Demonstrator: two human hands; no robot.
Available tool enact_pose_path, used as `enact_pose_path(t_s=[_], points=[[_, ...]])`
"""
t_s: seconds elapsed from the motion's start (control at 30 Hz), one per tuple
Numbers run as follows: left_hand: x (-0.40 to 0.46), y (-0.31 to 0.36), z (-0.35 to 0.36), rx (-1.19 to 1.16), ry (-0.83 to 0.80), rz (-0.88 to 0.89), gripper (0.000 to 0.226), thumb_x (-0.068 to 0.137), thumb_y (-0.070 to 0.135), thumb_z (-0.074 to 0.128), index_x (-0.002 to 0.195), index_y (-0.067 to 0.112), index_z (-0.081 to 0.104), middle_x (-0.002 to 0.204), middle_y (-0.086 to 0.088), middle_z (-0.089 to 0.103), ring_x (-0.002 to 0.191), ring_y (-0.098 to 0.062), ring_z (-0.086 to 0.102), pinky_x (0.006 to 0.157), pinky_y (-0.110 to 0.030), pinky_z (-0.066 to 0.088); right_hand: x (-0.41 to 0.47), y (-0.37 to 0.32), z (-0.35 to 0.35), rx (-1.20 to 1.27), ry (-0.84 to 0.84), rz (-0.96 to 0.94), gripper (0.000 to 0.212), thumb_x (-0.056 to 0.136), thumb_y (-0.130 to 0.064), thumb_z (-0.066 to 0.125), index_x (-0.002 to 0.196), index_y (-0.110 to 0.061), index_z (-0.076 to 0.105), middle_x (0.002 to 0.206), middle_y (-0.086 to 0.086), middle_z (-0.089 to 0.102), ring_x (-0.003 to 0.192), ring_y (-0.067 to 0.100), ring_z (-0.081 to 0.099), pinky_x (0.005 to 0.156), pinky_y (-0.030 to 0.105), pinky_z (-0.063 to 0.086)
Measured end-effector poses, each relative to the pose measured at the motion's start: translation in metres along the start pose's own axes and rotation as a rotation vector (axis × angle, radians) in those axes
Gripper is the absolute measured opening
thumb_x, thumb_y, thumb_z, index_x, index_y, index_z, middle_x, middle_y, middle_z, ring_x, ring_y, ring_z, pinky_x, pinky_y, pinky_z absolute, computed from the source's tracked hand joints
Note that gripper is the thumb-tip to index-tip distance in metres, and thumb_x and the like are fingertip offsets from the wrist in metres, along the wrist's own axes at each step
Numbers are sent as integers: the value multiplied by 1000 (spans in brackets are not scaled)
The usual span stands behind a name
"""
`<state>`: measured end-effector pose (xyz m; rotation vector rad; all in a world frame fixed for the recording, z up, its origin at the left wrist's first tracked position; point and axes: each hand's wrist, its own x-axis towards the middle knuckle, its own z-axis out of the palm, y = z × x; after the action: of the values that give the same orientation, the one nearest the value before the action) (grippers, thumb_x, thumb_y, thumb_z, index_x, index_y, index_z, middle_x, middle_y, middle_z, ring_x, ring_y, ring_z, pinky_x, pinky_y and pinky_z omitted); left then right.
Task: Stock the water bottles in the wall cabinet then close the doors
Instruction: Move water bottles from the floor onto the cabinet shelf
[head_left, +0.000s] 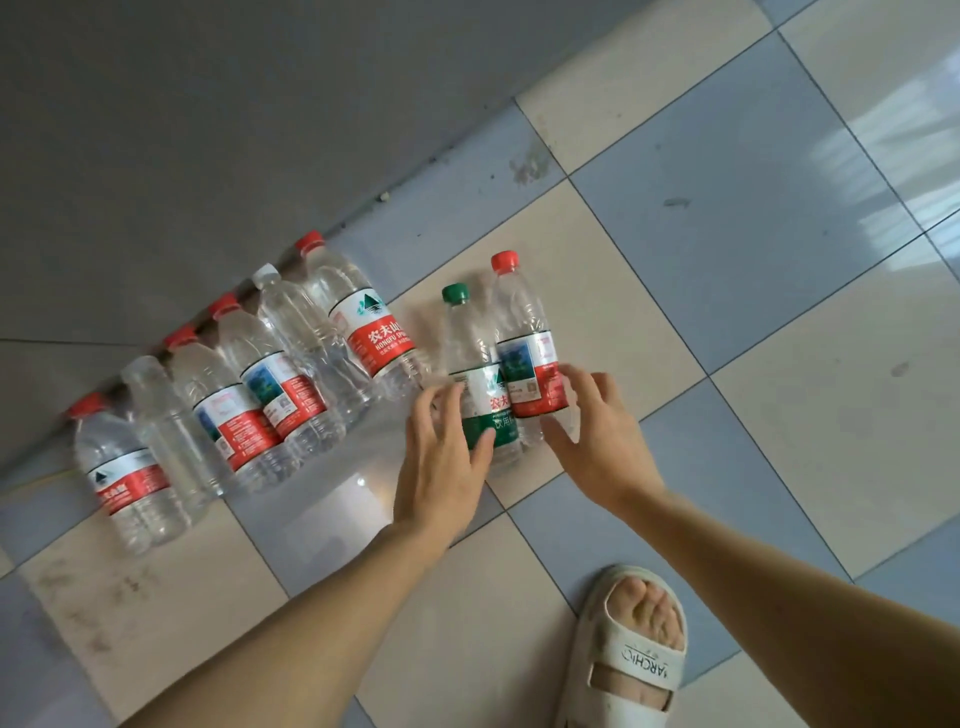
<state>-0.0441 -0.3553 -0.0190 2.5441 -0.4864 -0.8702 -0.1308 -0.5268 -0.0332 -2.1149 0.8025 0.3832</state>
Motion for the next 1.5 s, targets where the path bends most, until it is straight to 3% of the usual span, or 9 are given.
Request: enact_pose_path(t_s=[0.23,0.43,0.63,0.8,0.87,1.07,1.2,1.4,1.5], points=[[49,22,7,-439,47,-402,61,88,48,73,130,11,49,122,-6,59,106,-23,61,79,-30,46,87,-30,-15,256,11,232,82,89,-57,67,154,-21,32,139,11,53,116,28,61,95,50,56],[62,28,10,-425,19,-508,57,82,39,81,123,13,50,114,-6,64,99,-28,65,74,-33,50,95,-42,-8,226,-95,261,78,83,-32,80,148,-19,38,131,13,58,112,31,62,93,49,56],[48,35,-1,-537,21,-371,75,72,32,89,131,20,44,123,-4,57,109,-23,60,87,-37,55,71,-40,-33,347,-23,250,81,77,-26,86,145,-24,42,129,6,58,109,26,63,85,43,59],[54,45,-25,-550,205,-129,82,64,28,93,127,25,39,122,1,57,106,-14,59,80,-10,48,63,-48,-76,346,121,84,72,72,-25,89,128,-33,44,124,-6,53,107,16,58,73,21,48],[59,47,-34,-507,270,-56,81,63,30,94,125,20,43,117,2,59,102,-15,60,74,-6,43,58,-52,-86,320,175,22,69,71,-24,89,124,-30,44,126,-5,52,106,15,56,78,25,50],[61,42,-34,-371,343,64,75,63,24,96,117,15,46,107,1,62,96,-22,61,76,-34,52,41,-44,-80,236,228,-72,64,78,-26,87,124,-26,43,124,-6,53,108,19,57,84,33,52],[50,33,-24,-390,318,59,74,61,20,96,108,28,40,93,14,56,81,-5,53,64,-6,40,41,-37,-79,205,223,-95,68,77,-30,88,123,-35,38,123,-15,53,110,14,57,88,40,56],[41,29,-22,-509,285,33,83,56,20,98,117,33,44,109,27,55,100,16,51,80,-1,39,57,-24,-79,303,38,32,89,71,-24,93,143,-23,41,139,-6,53,128,16,49,107,46,46],[46,33,-24,-545,245,32,76,58,18,97,114,36,49,107,36,57,102,15,53,80,-1,40,66,-29,-76,410,16,51,79,73,-14,91,141,-20,51,130,-4,62,118,13,56,107,39,47]])
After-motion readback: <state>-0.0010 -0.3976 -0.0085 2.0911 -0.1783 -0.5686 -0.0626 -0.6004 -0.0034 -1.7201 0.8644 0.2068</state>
